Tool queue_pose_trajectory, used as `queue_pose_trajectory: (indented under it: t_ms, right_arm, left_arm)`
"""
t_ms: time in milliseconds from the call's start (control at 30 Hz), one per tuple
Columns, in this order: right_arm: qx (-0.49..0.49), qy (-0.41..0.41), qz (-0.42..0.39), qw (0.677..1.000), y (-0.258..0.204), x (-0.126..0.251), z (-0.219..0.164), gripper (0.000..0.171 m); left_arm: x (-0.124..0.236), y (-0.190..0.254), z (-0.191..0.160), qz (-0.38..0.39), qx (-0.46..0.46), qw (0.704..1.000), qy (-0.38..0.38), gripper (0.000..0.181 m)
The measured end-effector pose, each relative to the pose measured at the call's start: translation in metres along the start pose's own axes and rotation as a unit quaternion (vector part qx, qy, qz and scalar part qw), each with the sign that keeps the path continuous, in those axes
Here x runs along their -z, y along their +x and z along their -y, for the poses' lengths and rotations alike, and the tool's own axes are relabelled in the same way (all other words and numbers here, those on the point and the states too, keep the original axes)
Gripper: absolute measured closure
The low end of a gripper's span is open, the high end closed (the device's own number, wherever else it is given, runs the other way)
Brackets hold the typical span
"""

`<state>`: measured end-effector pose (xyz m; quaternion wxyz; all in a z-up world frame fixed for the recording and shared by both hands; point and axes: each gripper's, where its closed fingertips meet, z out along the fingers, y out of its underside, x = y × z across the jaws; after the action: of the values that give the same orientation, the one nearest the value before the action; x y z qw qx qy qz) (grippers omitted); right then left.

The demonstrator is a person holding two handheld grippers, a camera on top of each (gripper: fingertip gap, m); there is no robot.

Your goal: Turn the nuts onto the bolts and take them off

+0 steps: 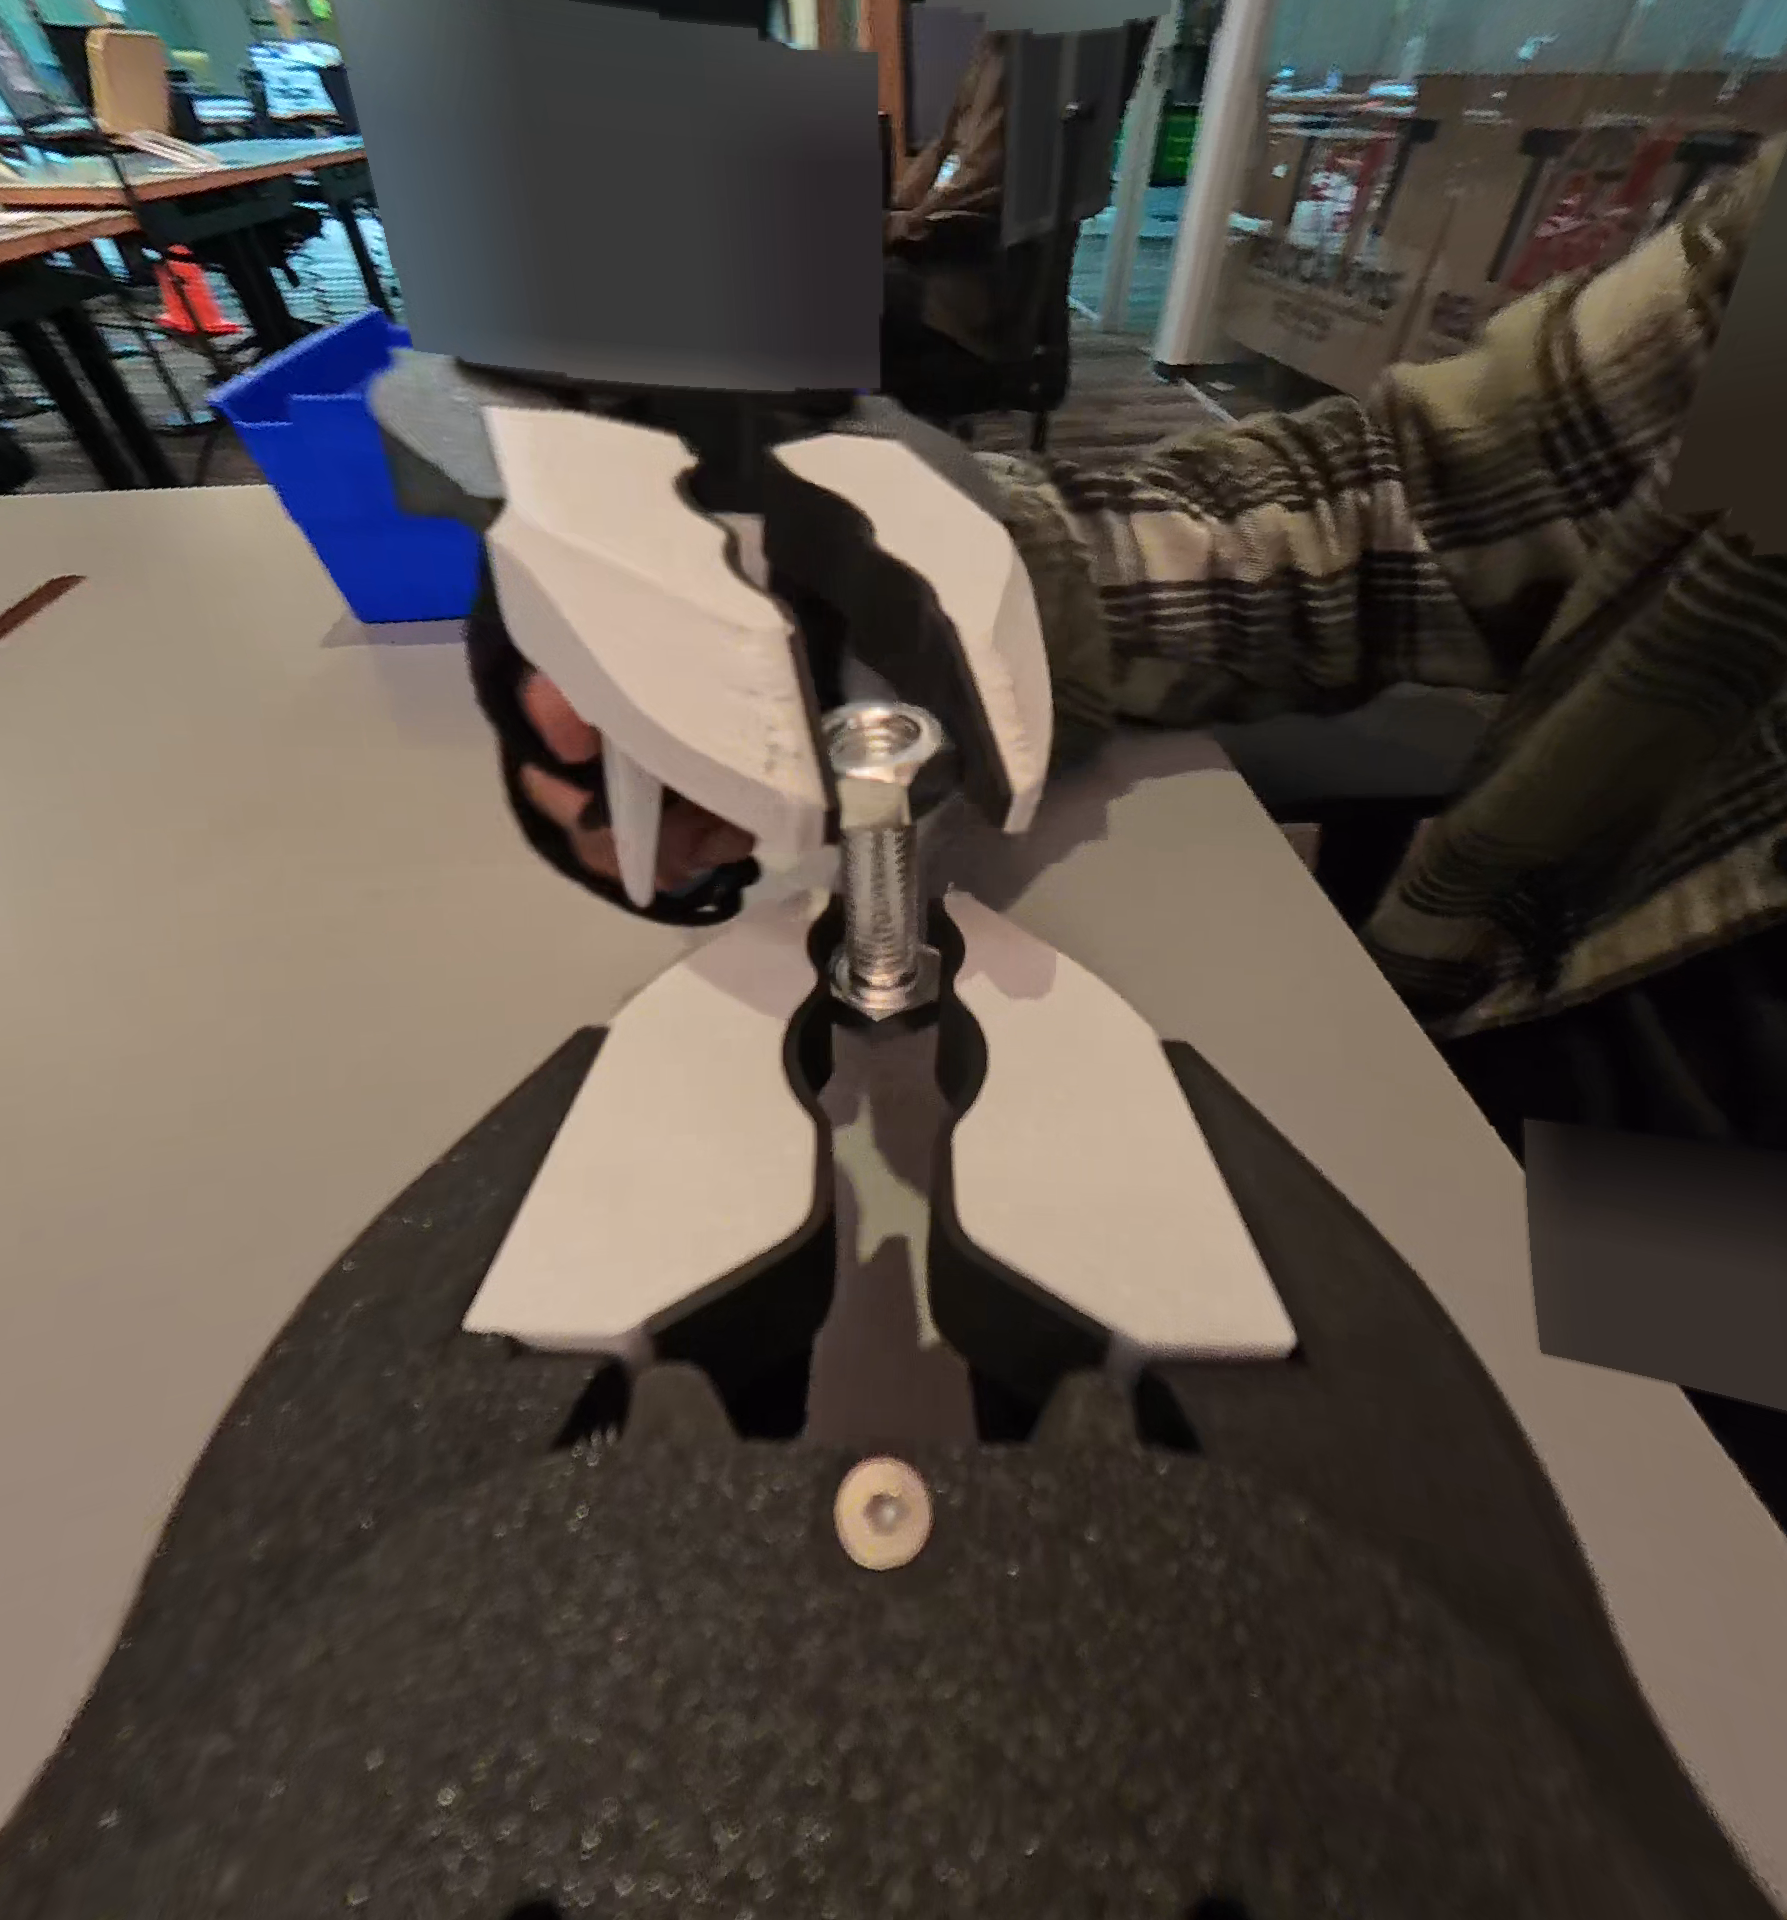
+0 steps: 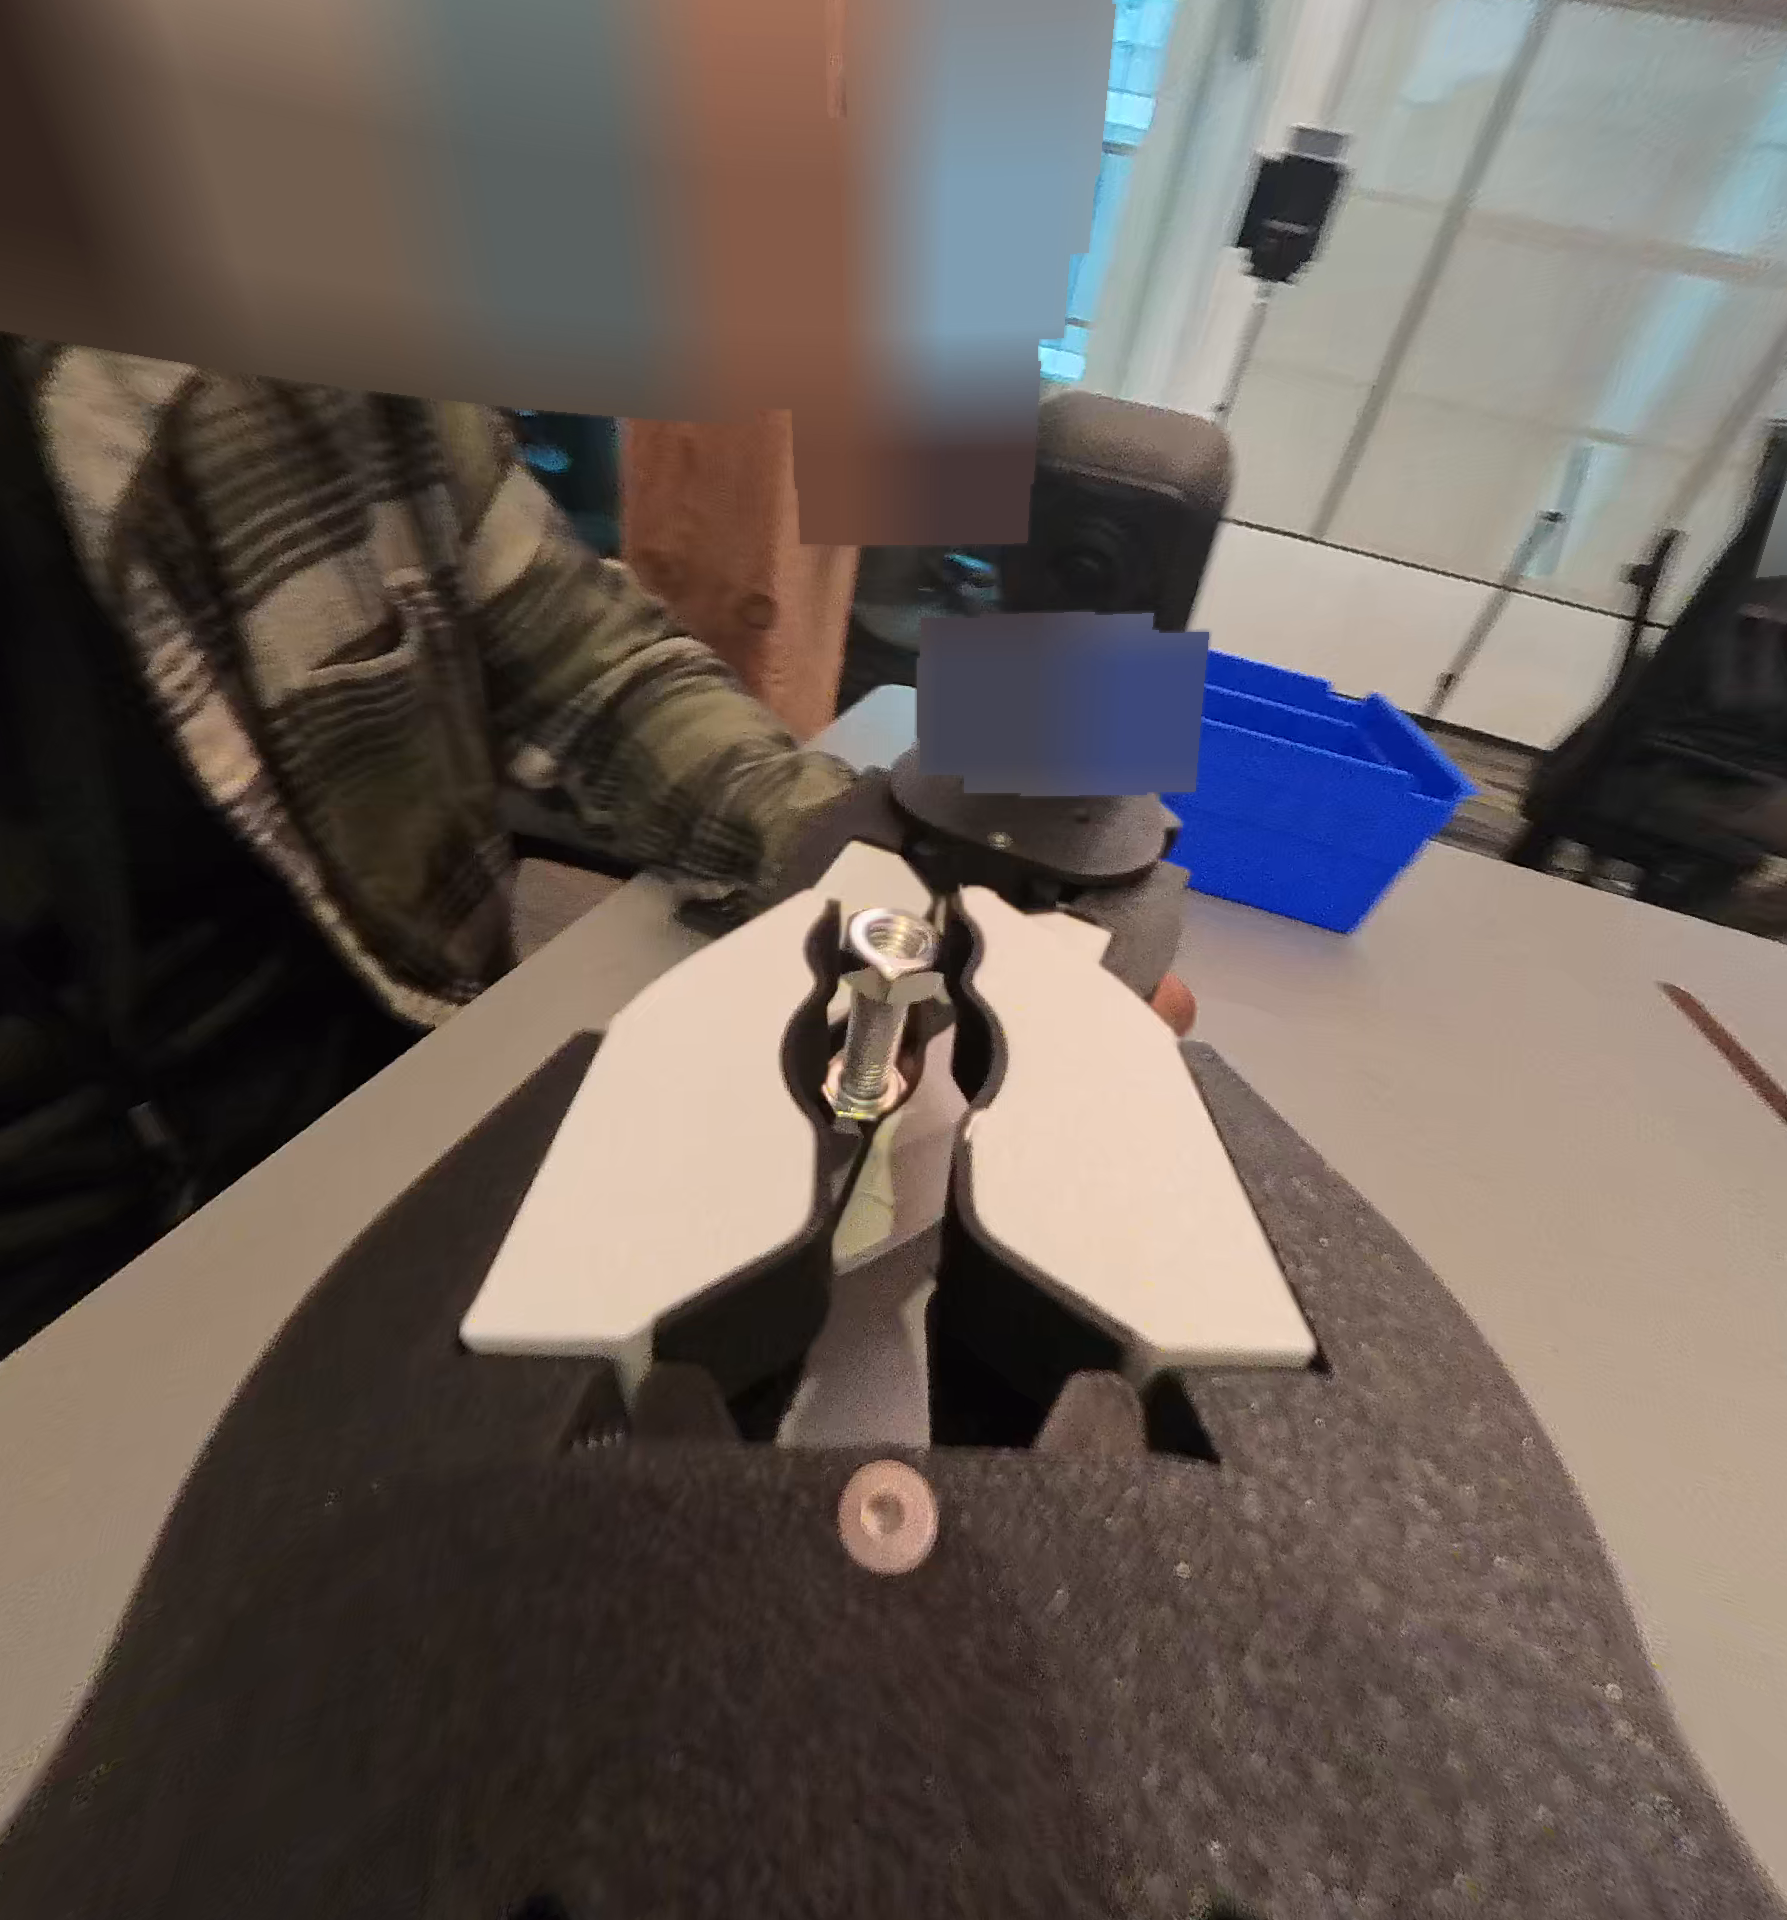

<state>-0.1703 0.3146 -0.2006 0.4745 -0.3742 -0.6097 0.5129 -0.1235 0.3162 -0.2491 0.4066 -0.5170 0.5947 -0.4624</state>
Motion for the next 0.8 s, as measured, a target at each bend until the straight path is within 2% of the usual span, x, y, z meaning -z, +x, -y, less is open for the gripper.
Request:
queue_pose_trajectory:
  t_ms: [200, 433, 500, 567, 633, 700, 800]
  right_arm:
    - [0.006, 0.001, 0.100, 0.995, -0.015, 0.000, -0.005, 0.153]
    - [0.010, 0.002, 0.090, 0.996, -0.012, 0.003, -0.007, 0.153]
    - [0.009, 0.001, 0.077, 0.997, -0.008, 0.002, -0.006, 0.142]
    - [0.005, 0.004, 0.069, 0.998, -0.006, 0.001, -0.003, 0.139]
    - [-0.007, 0.009, 0.039, 0.999, 0.002, 0.002, 0.000, 0.128]
    - [-0.034, 0.019, -0.029, 0.999, 0.017, 0.008, 0.006, 0.116]
    - [-0.061, 0.023, -0.232, 0.971, 0.054, 0.029, 0.012, 0.101]
  left_arm:
    - [-0.006, 0.014, -0.007, -0.050, 0.005, 0.999, -0.015, 0.167]
    - [-0.008, 0.009, -0.009, -0.033, 0.007, 0.999, -0.024, 0.166]
    - [-0.008, 0.008, -0.009, -0.028, 0.006, 0.999, -0.023, 0.166]
    - [-0.007, 0.005, -0.008, -0.019, 0.006, 1.000, -0.022, 0.166]
    - [-0.006, 0.000, -0.007, -0.001, 0.008, 1.000, -0.018, 0.167]
    - [-0.003, -0.011, -0.006, 0.036, 0.012, 0.999, -0.015, 0.166]
    - [0.009, -0.041, -0.006, 0.140, 0.022, 0.990, -0.016, 0.166]
